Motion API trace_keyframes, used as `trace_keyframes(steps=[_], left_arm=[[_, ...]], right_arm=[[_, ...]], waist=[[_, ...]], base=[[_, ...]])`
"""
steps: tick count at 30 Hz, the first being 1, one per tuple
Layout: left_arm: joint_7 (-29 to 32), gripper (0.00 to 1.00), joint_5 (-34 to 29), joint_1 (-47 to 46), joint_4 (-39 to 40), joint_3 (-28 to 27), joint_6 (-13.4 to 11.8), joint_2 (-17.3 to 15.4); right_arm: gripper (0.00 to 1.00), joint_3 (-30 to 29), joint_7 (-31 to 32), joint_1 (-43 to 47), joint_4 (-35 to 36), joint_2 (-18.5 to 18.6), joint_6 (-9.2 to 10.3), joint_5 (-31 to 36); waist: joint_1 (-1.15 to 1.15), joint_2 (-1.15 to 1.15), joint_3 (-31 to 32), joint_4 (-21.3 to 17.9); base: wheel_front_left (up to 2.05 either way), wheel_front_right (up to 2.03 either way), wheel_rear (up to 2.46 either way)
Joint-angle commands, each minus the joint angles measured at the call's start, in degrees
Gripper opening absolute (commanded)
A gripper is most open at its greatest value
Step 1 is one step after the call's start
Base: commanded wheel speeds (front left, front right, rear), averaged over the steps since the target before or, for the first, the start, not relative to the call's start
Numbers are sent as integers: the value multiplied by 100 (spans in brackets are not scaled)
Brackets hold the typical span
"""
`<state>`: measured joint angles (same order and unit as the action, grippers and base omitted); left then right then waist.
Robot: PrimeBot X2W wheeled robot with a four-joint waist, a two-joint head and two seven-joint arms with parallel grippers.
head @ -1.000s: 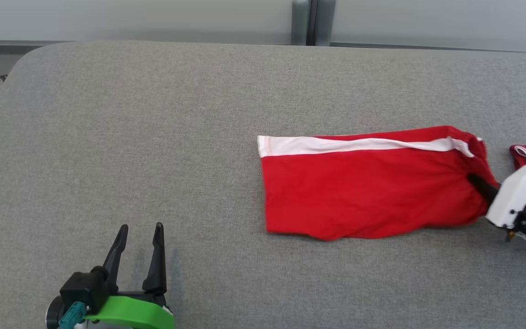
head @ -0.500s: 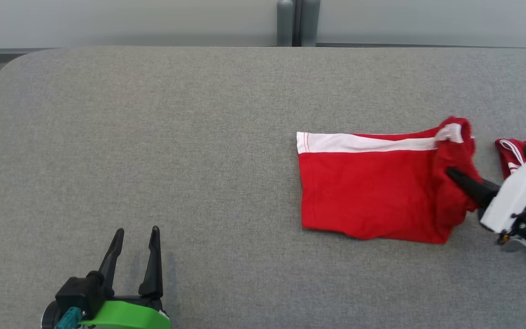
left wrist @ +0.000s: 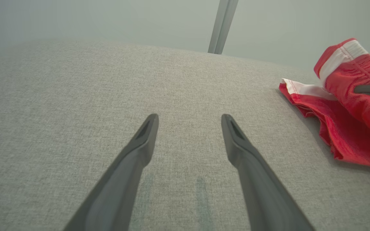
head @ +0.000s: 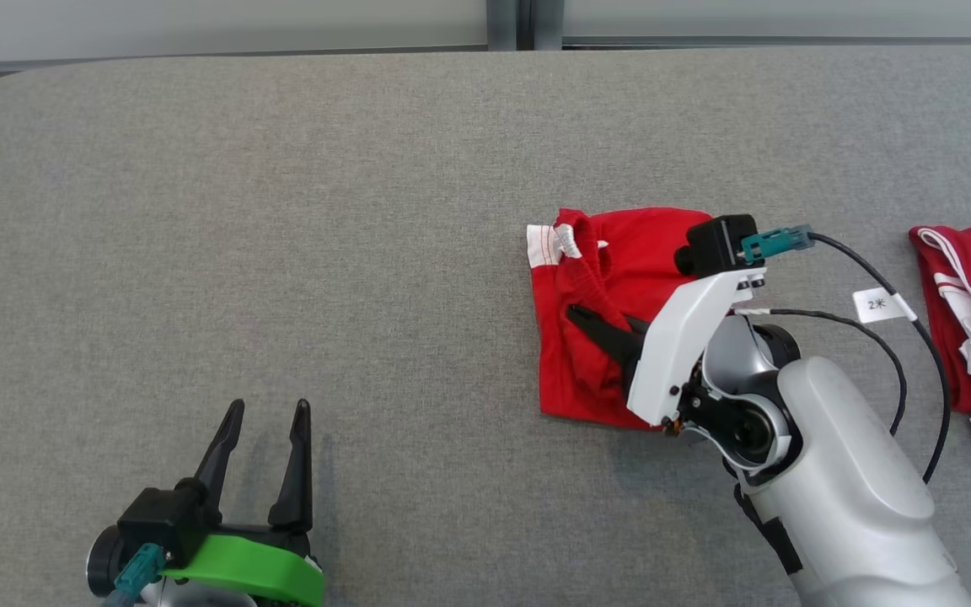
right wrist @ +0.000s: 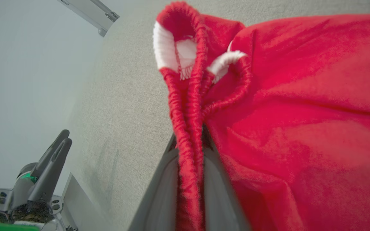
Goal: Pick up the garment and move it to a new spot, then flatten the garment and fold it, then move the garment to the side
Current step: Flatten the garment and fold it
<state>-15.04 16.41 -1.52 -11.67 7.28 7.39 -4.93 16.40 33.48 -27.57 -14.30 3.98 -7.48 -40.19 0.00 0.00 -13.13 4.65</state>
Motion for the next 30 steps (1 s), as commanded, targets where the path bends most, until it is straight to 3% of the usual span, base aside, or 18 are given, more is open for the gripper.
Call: trace_keyframes(steps=[1,5,13,16,17,18,19,20,21,30], left_arm=[[-14,100,-45,-109,-19,4,17,-33],[-14,100,-40,-148,-87,38,17,-13],[-14,100,-4,-113,-167,12,17,-18],[-14,100,12,-95,-189,1,17,-15],[-14,100,13,-88,-198,1,17,-12],[-14,100,18,-78,-205,0,17,-8],[-14,100,18,-78,-205,0,17,-8],[-14,100,22,-68,-210,0,17,-4],[-14,100,27,-56,-215,0,17,-1],[-14,100,35,80,-178,-93,17,-16]], right_arm=[[0,19,-91,-91,-126,-25,0,107],[0,127,-316,-287,-646,-96,0,260],[3,612,-736,-566,-1201,-103,0,-81],[17,702,-846,-625,-1342,-103,0,-106],[37,726,-883,-647,-1378,-104,0,-88],[66,755,-920,-661,-1412,-105,0,-80],[66,755,-920,-661,-1412,-105,0,-80],[86,783,-952,-670,-1435,-105,0,-84],[100,811,-982,-672,-1451,-105,0,-94],[100,936,-1231,-548,-1209,-105,0,-255]], waist=[[0,0,-42,56],[0,0,-77,130],[0,0,-76,154],[0,0,-35,132],[0,0,-19,125],[0,0,1,115],[0,0,1,115],[0,0,18,106],[0,0,40,95],[0,0,190,-27]], base=[[0,0,0],[0,0,0],[0,0,0],[0,0,0],[0,0,0],[0,0,0],[0,0,0],[0,0,0],[0,0,0],[0,0,0]])
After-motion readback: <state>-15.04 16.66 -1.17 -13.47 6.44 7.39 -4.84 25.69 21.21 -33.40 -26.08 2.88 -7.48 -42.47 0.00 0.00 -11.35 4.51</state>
